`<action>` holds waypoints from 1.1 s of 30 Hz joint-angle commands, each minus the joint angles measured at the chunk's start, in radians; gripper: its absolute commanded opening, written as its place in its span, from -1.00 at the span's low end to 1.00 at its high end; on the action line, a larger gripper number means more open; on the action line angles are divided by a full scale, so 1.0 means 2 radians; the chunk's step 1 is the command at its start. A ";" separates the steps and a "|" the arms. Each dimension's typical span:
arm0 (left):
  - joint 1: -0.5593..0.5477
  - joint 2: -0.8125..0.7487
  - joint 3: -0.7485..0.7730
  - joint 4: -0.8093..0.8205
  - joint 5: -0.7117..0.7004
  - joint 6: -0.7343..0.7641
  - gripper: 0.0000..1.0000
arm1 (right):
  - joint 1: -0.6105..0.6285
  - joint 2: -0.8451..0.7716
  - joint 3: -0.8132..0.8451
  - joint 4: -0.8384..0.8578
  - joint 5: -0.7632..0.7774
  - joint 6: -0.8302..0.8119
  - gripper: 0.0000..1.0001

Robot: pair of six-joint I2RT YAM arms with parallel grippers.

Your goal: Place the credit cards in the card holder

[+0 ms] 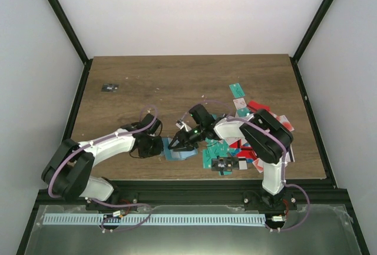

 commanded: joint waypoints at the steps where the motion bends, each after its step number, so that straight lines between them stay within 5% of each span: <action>1: 0.001 -0.001 0.001 0.015 0.019 0.012 -0.90 | 0.008 0.028 0.018 0.018 -0.018 -0.003 -0.22; 8: 0.001 -0.017 0.006 -0.017 0.011 0.017 -0.71 | 0.009 0.055 0.015 0.001 0.005 -0.022 -0.40; 16: 0.000 -0.082 0.084 -0.141 -0.040 0.012 -0.10 | 0.009 0.063 -0.002 -0.010 0.020 -0.041 -0.37; 33: -0.001 -0.023 0.101 -0.011 0.076 0.017 -0.11 | 0.004 -0.014 0.040 -0.090 0.036 -0.071 -0.23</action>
